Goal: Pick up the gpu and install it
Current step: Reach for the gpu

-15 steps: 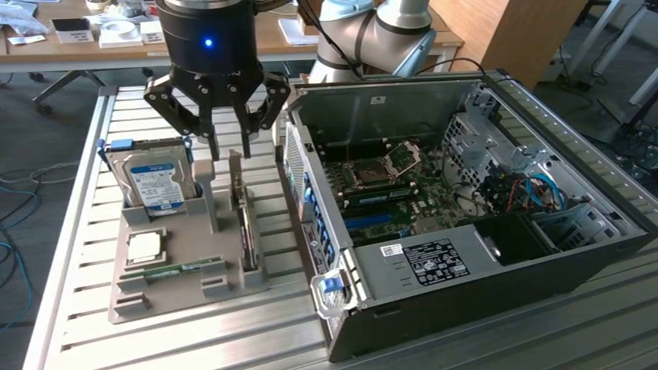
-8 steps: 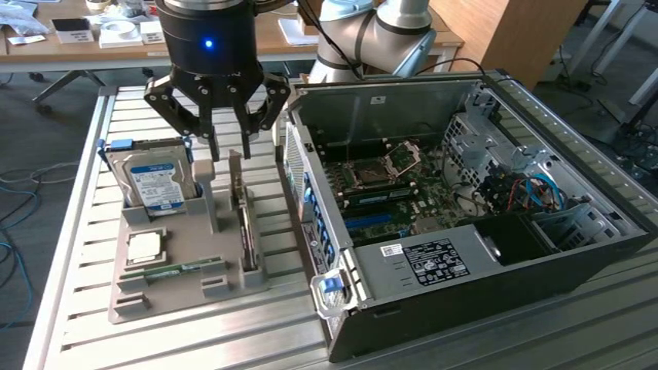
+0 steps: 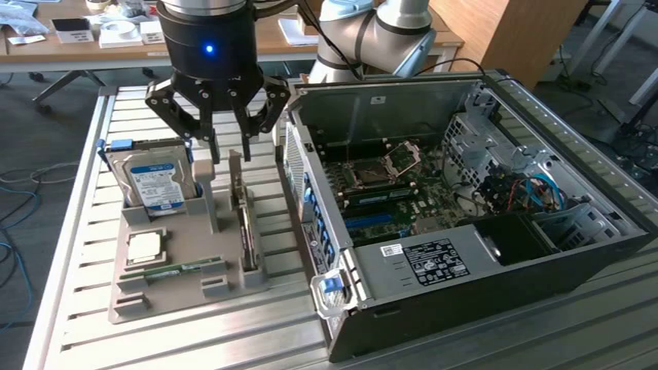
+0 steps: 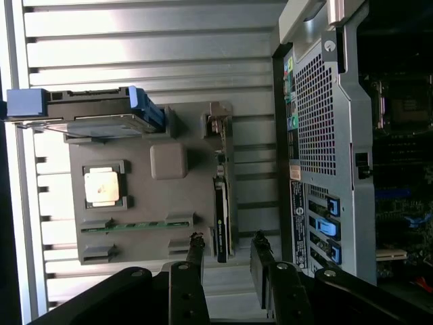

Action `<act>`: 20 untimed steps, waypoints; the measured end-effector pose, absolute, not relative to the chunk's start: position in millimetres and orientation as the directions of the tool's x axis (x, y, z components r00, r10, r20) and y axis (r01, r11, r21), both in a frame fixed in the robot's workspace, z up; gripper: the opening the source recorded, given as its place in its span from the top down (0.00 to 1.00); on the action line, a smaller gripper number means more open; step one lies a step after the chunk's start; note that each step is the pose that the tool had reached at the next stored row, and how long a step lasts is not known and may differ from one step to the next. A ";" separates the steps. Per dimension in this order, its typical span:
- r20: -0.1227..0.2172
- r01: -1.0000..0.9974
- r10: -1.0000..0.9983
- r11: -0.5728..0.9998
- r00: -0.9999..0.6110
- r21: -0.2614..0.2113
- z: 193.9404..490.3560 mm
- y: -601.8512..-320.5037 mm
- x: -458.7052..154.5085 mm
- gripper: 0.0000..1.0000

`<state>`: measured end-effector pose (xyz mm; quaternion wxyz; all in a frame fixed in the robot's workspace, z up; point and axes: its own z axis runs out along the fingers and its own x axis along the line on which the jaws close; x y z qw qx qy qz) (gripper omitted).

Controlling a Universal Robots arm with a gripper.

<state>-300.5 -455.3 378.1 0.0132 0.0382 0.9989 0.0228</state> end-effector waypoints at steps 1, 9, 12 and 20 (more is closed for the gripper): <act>-0.025 0.076 0.077 0.996 -0.997 0.047 378.0 -455.3 -300.4 0.58; -0.025 0.076 0.077 0.996 -0.997 0.047 375.6 -455.3 -300.5 0.58; -0.025 0.076 0.077 0.996 -0.997 0.047 375.4 -455.3 -300.5 0.58; -0.025 0.076 0.077 0.996 -0.997 0.047 373.6 -455.3 -300.5 0.58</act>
